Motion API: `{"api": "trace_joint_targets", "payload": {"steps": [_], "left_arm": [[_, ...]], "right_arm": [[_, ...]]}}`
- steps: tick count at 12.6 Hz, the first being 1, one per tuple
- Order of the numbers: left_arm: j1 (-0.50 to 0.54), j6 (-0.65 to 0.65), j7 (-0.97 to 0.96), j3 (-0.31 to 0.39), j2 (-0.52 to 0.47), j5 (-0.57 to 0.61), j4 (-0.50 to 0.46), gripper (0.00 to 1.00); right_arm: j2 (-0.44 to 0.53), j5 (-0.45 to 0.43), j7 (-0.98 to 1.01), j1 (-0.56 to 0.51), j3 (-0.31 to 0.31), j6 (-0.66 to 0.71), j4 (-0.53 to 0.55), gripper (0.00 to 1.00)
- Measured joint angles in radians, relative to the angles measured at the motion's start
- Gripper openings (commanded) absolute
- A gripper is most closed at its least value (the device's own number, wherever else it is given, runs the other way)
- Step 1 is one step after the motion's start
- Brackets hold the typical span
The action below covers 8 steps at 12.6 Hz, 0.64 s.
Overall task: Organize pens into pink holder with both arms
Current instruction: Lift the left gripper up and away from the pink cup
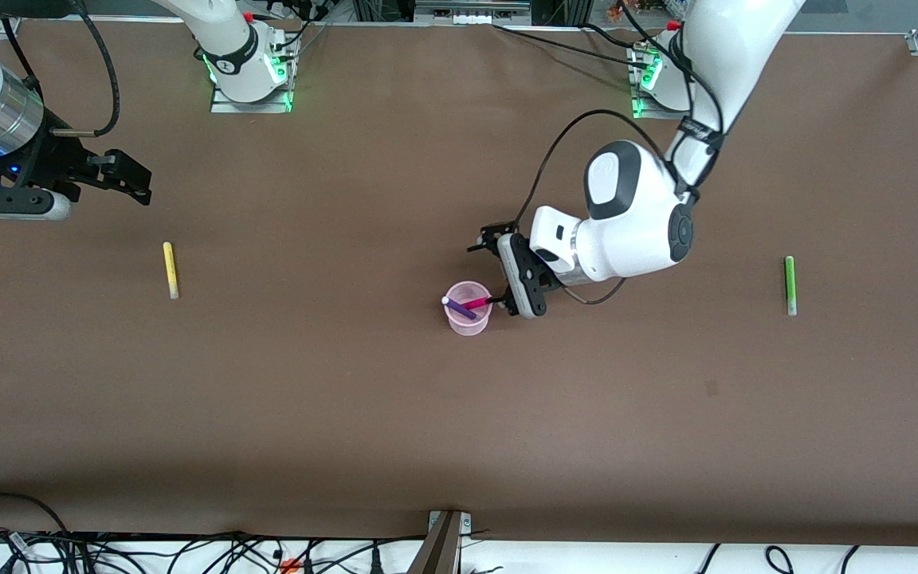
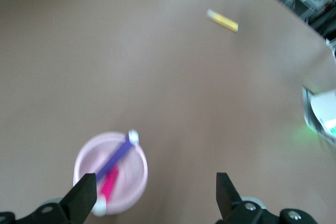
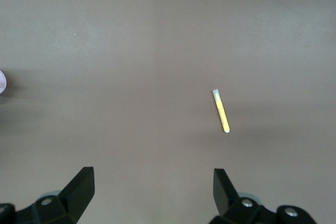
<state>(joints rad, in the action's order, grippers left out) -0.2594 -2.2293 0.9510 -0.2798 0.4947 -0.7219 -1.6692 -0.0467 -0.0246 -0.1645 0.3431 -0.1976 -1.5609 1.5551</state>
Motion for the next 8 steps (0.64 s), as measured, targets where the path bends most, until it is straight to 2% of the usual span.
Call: {"api": "trace_joint_targets", "payload": {"steps": [4, 7, 8], "left_arm": [[0.036, 0.323, -0.312, 0.002, -0.111, 0.44, 0.023, 1.0], [0.025, 0.556, -0.59, -0.009, -0.13, 0.843, 0.052, 1.0], [0.022, 0.607, -0.654, -0.008, -0.13, 0.925, 0.053, 1.0]], "right_arm": [[0.0, 0.0, 0.0, 0.0, 0.0, 0.0, 0.0, 1.0], [0.0, 0.0, 0.0, 0.001, 0.0, 0.001, 0.0, 1.0], [0.0, 0.0, 0.0, 0.001, 0.001, 0.001, 0.0, 1.0]]}}
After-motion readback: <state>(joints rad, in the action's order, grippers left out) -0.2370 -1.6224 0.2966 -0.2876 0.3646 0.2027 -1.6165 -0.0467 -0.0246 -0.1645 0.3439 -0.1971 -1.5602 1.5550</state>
